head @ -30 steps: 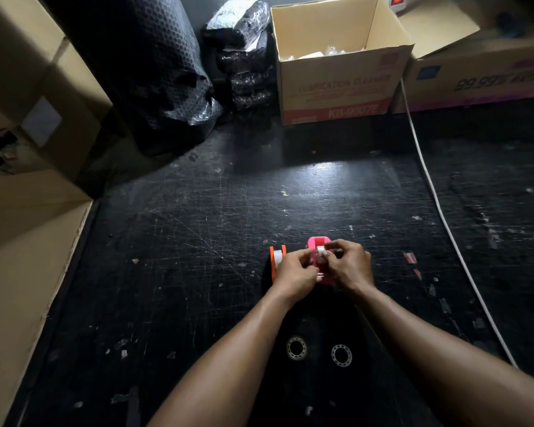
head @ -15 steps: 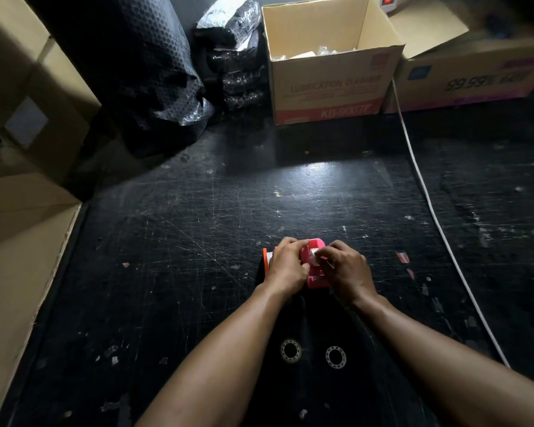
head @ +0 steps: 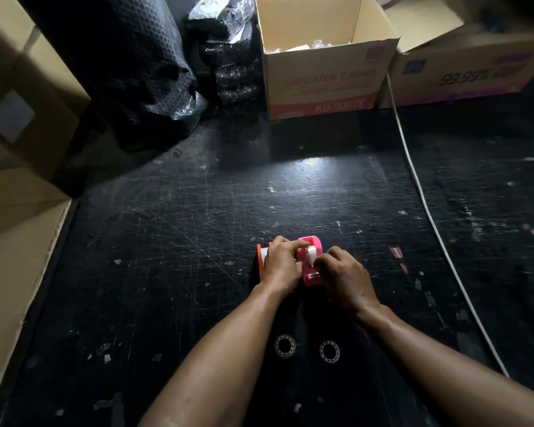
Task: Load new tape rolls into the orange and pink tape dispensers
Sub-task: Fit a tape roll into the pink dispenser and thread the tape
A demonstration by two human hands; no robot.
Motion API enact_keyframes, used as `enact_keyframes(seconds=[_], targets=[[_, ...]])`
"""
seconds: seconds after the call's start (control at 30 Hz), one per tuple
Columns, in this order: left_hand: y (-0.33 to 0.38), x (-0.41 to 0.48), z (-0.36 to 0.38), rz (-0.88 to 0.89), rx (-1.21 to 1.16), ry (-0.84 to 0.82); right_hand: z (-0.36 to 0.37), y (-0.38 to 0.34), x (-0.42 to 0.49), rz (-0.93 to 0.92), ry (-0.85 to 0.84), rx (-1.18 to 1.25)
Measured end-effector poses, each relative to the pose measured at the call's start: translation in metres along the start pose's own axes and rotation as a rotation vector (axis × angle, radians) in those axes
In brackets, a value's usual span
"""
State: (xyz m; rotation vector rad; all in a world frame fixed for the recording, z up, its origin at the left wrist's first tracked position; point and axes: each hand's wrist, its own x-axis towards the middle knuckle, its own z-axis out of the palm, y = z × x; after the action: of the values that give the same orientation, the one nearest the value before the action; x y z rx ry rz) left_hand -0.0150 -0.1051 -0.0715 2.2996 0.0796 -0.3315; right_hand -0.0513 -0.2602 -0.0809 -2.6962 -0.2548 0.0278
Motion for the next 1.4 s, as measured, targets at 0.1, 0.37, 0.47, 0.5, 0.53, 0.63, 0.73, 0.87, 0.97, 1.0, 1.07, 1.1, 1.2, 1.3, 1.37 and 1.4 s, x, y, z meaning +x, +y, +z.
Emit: enact_keyframes(seconds=[0.1,0.37,0.47,0.5,0.53,0.63,0.73,0.87,0.97,1.0,1.07,1.1,1.2,1.3,1.37,1.4], targets=[[0.001,-0.003,0.0,0.004,0.0,0.026,0.003,-0.004,-0.008,0.031,0.022,0.023],[0.002,-0.005,0.0,0.014,0.025,-0.003,0.0,-0.007,-0.012,0.035,-0.011,-0.013],[0.002,-0.005,0.001,0.006,0.03,-0.011,0.0,-0.007,-0.019,0.015,-0.026,-0.044],[0.002,-0.005,0.001,0.004,0.034,-0.012,0.001,-0.007,-0.021,0.011,-0.026,-0.049],[0.001,-0.005,0.001,0.001,0.037,-0.011,0.001,-0.007,-0.024,0.013,-0.028,-0.051],[0.001,-0.005,0.002,-0.008,0.037,-0.008,0.004,-0.006,-0.03,0.011,-0.023,-0.075],[0.001,-0.005,0.002,-0.007,0.025,-0.008,0.008,-0.007,-0.033,0.015,-0.03,-0.097],[0.0,-0.005,0.002,-0.007,0.023,-0.012,0.012,-0.007,-0.032,0.022,-0.012,-0.126],[0.0,-0.005,0.002,-0.012,0.027,-0.015,0.017,-0.005,-0.033,-0.016,0.011,-0.184],[0.0,-0.005,0.003,-0.012,0.025,-0.016,0.017,-0.004,-0.034,-0.017,0.014,-0.188],[-0.001,-0.006,0.003,-0.01,0.02,-0.012,0.018,-0.001,-0.036,-0.017,0.009,-0.183],[-0.002,-0.007,0.004,-0.009,0.019,-0.007,0.019,0.003,-0.038,-0.029,0.003,-0.166],[-0.003,-0.009,0.005,-0.007,0.014,0.016,0.016,0.009,-0.048,-0.016,0.044,-0.012],[-0.002,-0.013,0.006,-0.023,-0.013,0.049,0.013,0.013,-0.04,0.3,0.104,0.309],[-0.001,-0.018,0.007,-0.042,-0.084,0.063,0.012,0.015,-0.021,0.512,0.045,0.585],[0.0,-0.02,0.007,-0.055,-0.117,0.069,0.011,0.016,-0.011,0.564,0.004,0.697]])
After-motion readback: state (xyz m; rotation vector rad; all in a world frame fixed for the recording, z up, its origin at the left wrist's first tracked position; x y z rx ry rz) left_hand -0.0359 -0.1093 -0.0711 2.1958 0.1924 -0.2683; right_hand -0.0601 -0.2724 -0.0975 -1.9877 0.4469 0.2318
